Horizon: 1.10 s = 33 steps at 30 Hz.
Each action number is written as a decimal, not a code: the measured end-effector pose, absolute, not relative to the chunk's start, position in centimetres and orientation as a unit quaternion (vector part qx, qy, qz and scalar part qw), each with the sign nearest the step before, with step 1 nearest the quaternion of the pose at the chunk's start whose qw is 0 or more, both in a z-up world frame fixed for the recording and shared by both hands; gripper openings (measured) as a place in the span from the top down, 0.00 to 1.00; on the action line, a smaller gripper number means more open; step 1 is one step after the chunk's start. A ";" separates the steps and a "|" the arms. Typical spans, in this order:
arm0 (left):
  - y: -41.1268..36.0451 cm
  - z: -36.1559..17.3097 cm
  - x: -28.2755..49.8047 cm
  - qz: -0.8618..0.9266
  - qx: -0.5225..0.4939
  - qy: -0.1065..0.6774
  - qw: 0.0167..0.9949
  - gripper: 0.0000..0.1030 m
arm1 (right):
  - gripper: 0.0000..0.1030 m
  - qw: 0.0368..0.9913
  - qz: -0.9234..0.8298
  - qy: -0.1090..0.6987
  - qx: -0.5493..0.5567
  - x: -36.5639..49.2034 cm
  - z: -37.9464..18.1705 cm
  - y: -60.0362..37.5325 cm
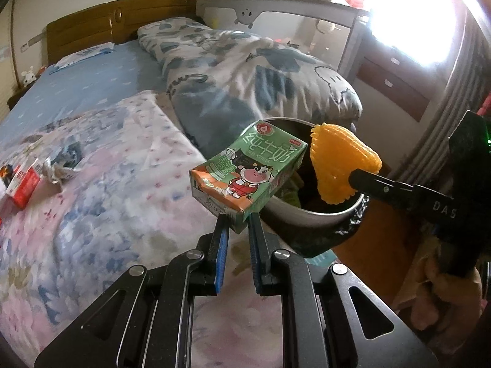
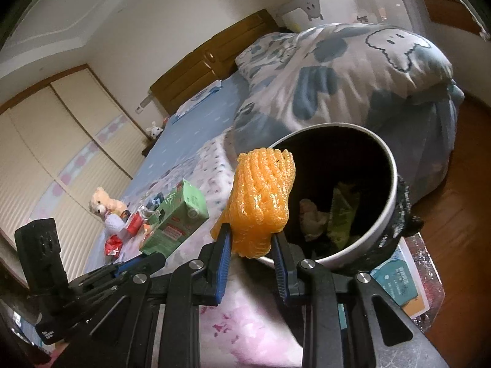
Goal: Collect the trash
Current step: 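Carry the carton and orange foam net toward the trash bin, then open both tools over the bin to drop the carton and foam net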
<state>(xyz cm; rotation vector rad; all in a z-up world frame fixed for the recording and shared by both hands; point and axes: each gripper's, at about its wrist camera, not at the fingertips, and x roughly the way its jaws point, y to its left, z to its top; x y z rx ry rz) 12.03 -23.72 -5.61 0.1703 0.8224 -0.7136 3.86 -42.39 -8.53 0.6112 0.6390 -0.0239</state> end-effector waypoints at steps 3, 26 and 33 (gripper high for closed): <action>-24.8 -5.6 12.0 -0.343 0.088 0.390 0.850 0.88 | 0.75 0.903 -0.018 0.309 0.298 3.8 -8.7 -43.0; -30.4 -6.3 13.3 -0.357 0.130 0.398 0.835 0.99 | 0.75 0.896 -0.054 0.320 0.303 4.8 -9.6 -47.1; -30.7 -6.5 14.1 -0.356 0.116 0.408 0.833 0.99 | 0.69 0.890 -0.054 0.336 0.303 5.9 -10.4 -47.6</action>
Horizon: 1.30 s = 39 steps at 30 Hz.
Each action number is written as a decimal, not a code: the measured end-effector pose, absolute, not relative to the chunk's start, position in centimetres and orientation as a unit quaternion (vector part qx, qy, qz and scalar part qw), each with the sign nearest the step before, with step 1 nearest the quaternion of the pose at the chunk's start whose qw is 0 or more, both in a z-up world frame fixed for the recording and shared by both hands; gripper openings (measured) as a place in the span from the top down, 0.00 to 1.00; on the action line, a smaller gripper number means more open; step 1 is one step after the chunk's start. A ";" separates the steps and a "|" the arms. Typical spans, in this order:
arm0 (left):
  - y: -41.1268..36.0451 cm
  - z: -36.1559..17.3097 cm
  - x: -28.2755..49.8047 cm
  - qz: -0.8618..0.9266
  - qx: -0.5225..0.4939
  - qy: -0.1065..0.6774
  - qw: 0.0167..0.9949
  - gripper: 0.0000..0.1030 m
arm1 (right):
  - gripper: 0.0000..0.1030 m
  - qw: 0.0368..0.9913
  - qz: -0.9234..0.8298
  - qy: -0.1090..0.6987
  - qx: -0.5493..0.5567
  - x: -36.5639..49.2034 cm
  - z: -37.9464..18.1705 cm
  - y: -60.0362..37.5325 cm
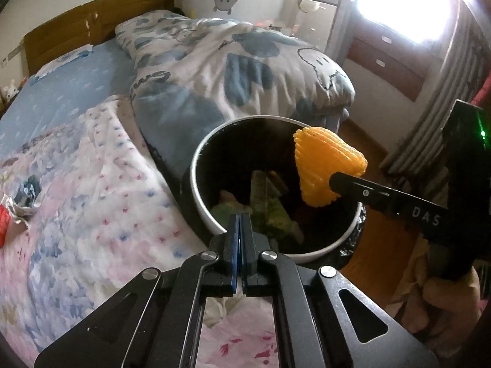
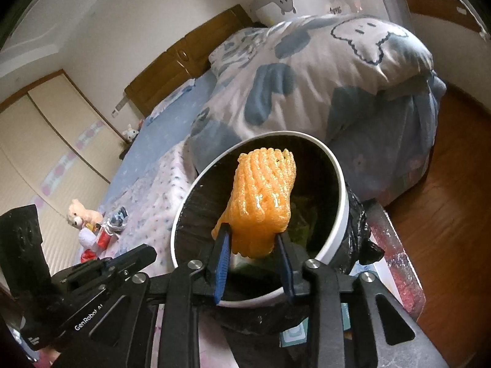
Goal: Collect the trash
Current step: 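Open both tools over the bin to drop the carton and foam net, then move both open tools back toward the trash on the bed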
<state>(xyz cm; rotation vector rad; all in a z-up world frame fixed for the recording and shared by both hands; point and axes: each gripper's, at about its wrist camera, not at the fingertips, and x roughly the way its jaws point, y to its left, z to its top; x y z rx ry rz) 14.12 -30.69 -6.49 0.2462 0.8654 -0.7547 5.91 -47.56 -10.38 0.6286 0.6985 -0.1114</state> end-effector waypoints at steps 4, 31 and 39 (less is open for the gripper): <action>-29.7 -6.8 14.5 -0.348 0.104 0.417 0.833 0.97 | 0.57 0.890 -0.052 0.335 0.304 6.0 -10.3 -47.4; -12.2 -8.8 14.3 -0.197 -0.004 0.441 0.876 0.41 | 0.16 0.909 0.016 0.333 0.249 7.9 -8.1 -36.5; -6.3 -8.8 14.1 -0.141 -0.032 0.433 0.890 0.29 | 0.11 0.903 0.057 0.356 0.234 9.5 -9.0 -31.7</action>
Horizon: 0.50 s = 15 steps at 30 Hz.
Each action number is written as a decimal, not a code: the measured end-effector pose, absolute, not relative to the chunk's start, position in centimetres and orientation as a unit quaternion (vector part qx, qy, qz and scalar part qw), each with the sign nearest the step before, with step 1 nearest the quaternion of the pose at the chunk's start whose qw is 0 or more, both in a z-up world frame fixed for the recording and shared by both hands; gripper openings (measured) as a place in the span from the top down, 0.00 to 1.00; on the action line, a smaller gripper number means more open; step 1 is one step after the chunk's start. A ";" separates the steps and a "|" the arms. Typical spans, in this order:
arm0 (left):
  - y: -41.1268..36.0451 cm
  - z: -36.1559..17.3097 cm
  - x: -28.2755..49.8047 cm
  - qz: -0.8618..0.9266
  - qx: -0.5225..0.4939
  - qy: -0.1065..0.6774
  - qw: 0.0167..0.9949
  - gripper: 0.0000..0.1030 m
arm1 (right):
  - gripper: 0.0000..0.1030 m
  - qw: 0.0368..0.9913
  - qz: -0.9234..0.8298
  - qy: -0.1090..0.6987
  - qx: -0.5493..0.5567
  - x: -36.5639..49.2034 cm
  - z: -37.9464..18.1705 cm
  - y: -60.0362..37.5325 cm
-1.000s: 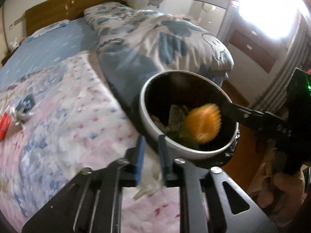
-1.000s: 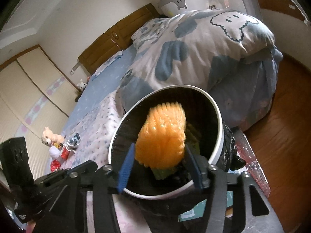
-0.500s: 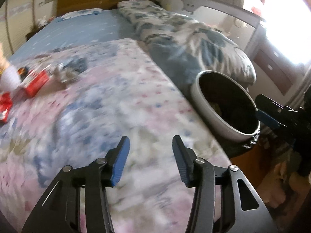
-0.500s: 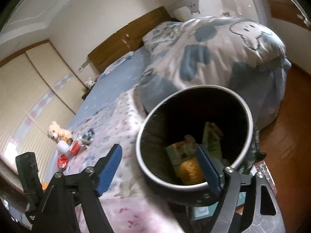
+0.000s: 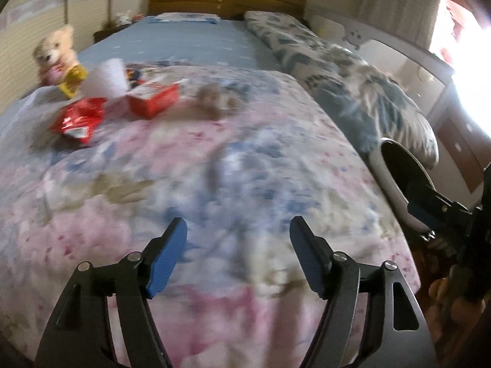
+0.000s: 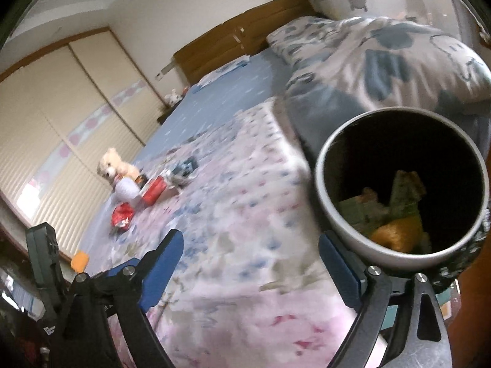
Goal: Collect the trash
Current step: 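Move both open tools back toward the trash on the bed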
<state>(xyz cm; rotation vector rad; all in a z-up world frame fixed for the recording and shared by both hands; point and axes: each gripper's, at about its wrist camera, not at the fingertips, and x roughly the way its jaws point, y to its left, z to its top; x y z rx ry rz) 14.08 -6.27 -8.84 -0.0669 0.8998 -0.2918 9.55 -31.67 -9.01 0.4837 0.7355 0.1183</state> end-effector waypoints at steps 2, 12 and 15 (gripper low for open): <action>-5.1 -9.0 14.1 -0.128 -0.037 0.433 0.892 0.27 | 0.11 0.902 0.067 0.360 0.230 10.1 -9.2 -30.5; -0.4 -9.7 14.1 -0.078 -0.058 0.434 0.896 0.24 | 0.09 0.899 0.105 0.373 0.205 12.5 -9.8 -25.6; 0.6 -10.0 14.3 -0.064 -0.063 0.435 0.896 0.21 | 0.06 0.900 0.113 0.373 0.194 13.1 -9.9 -24.5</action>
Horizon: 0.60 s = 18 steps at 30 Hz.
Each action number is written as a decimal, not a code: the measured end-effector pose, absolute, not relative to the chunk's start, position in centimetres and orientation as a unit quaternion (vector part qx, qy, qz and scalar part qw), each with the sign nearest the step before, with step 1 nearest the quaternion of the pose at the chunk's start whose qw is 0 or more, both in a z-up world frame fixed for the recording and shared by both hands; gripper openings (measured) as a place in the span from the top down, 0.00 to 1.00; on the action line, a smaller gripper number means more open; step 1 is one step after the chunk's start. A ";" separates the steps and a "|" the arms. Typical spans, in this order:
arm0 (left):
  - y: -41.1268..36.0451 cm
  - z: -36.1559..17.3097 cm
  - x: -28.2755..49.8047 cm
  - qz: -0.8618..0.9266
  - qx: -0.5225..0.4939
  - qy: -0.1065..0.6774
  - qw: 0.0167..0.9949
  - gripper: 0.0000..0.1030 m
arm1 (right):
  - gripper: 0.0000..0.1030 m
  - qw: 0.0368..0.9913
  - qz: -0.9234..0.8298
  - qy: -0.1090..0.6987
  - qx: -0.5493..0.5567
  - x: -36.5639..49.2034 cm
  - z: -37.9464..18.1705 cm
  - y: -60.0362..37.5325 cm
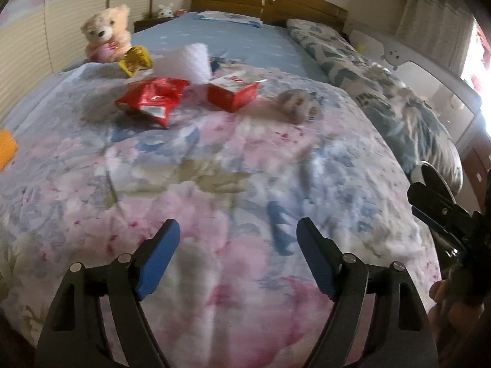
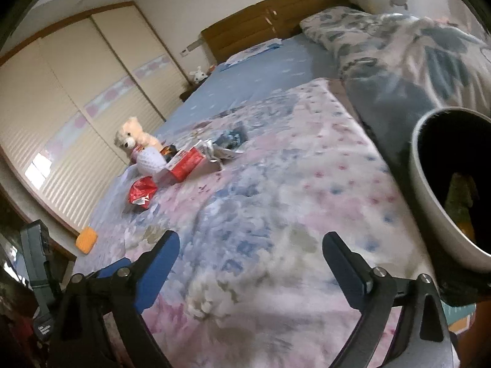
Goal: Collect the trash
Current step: 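Move both open tools back toward the trash on the bed, then grasp the red chip bag with the left tool while the right tool grasps the crumpled white paper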
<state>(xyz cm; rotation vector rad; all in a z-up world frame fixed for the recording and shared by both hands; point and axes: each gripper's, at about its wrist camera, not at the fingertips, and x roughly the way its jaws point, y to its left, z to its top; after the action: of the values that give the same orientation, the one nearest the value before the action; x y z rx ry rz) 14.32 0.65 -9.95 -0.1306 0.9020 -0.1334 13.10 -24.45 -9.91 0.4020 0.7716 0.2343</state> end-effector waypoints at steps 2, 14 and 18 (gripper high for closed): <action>1.3 -10.1 14.6 -0.055 -0.069 0.437 0.895 0.21 | 0.06 0.899 0.117 0.377 0.189 13.8 -10.2 -23.7; 3.7 -10.6 17.0 -0.021 -0.071 0.440 0.895 0.21 | 0.06 0.899 0.138 0.384 0.157 18.3 -10.8 -20.3; 4.7 -10.7 18.4 -0.005 -0.071 0.441 0.895 0.20 | 0.06 0.901 0.142 0.384 0.145 19.9 -10.7 -19.4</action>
<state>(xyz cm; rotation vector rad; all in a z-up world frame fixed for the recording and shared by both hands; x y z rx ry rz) 18.41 4.68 -10.65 -0.1470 0.9150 -0.0104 19.95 -19.45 -10.66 0.2992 0.7940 0.2938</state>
